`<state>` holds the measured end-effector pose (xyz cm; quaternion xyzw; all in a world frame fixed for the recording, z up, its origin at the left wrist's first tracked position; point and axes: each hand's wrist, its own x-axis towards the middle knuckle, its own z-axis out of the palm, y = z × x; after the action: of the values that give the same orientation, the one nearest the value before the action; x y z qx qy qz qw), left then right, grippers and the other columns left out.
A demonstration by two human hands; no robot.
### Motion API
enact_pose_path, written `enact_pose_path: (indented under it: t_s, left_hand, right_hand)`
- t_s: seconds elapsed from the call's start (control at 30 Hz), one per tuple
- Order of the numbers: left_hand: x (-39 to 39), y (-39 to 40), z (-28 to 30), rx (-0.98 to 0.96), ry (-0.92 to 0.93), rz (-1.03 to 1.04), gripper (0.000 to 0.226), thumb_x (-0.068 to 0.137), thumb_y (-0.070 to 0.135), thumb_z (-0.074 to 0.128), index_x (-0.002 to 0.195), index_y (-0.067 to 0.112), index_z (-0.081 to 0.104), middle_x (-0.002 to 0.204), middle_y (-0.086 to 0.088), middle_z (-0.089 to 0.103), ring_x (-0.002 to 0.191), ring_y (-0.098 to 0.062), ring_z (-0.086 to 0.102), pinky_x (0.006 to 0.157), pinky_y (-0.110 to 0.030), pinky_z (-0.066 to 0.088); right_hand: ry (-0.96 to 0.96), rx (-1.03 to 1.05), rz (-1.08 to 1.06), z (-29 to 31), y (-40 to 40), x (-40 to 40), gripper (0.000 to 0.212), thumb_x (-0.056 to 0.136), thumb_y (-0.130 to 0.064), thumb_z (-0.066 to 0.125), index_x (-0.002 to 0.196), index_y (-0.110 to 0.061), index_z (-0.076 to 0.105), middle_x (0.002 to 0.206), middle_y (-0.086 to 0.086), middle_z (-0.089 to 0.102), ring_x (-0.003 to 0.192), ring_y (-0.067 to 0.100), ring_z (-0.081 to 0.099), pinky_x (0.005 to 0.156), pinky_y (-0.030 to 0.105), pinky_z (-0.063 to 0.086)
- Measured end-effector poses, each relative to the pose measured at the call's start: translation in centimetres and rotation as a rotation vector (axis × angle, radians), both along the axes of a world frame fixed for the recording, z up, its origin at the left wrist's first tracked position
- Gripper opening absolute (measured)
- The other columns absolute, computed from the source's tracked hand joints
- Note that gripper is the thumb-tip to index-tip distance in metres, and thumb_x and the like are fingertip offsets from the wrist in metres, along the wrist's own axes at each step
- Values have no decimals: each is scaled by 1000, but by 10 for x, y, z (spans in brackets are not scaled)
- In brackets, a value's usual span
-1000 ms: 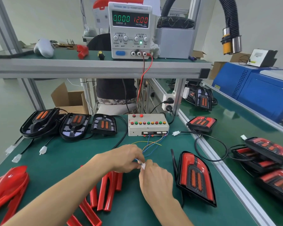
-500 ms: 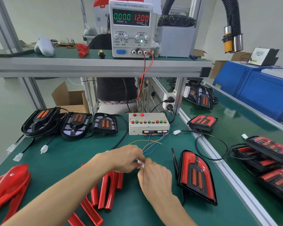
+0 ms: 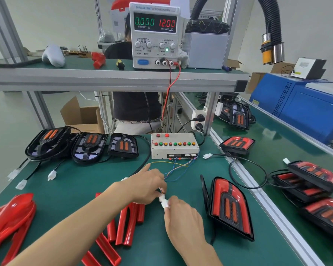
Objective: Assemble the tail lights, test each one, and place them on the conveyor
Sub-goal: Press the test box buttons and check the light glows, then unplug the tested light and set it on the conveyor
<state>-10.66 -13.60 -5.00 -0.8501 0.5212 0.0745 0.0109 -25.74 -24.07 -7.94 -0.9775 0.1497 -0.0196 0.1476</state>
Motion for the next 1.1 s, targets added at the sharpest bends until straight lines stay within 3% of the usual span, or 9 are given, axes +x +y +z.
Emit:
enact_pose_path:
  t_s: [0.1,0.2,0.37,0.47,0.57,0.63,0.73,0.9,1.1]
  left_hand:
    - [-1,3,-1,59,-71,22,26,101,26,51,123,26,64,124,5,55,134,-14,38,125,-56,4]
    - [-2,5,2,82,-113,49,35,100,22,49,133,29,60,136,7,51,143,-13,30,124,-56,-1]
    - [-28,9,9,-54,-197,15,45,98,26,49,142,31,53,156,10,37,153,-14,16,126,-51,5]
    - [-58,15,9,-320,-184,-111,33,97,41,50,120,25,67,129,7,58,126,-18,48,106,-40,38]
    - [-88,20,0,-267,-110,-264,30,87,50,55,105,28,66,107,8,60,97,-16,56,82,-32,46]
    - [-101,20,-9,-135,-87,-280,24,83,45,56,100,30,62,101,8,56,86,-15,58,76,-30,48]
    - [-109,16,-26,-36,-214,-263,25,63,32,73,82,32,56,82,11,53,53,-10,55,49,-26,46]
    - [-112,8,-37,-35,-378,-194,42,38,21,80,69,28,53,70,10,48,34,-12,43,30,-28,33]
    - [-145,5,-15,-416,-216,-152,29,41,15,71,62,20,52,65,5,45,43,-15,41,36,-25,33]
  right_hand:
    - [22,47,-9,3,-2,-12,20,103,-19,34,113,-22,52,116,1,66,103,33,63,70,35,32]
    - [-40,83,-1,6,-4,-29,21,105,-32,38,116,-28,54,119,-7,62,105,25,62,79,35,42]
    - [-851,90,-210,11,-33,-72,20,90,-32,63,98,-19,77,95,-1,66,75,19,65,66,31,51]
    - [-551,199,-624,16,-95,-97,32,96,-40,62,119,-19,69,108,2,61,89,24,62,81,39,49]
    - [-117,379,-688,13,-133,-104,59,98,-61,46,126,-12,63,114,6,68,105,25,69,97,41,52]
    - [-116,645,-677,9,-138,-95,60,97,-60,51,107,-3,66,85,5,65,76,23,77,78,38,63]
    - [-139,731,-656,1,-135,-85,48,95,-54,60,89,-7,66,69,5,62,54,21,73,46,25,55]
    - [-79,793,-624,-2,-136,-79,39,95,-45,63,84,-8,59,63,0,53,49,16,59,50,27,46]
    - [-103,1248,-647,16,-128,-113,28,95,-33,67,82,-7,67,54,3,45,40,16,38,42,21,28]
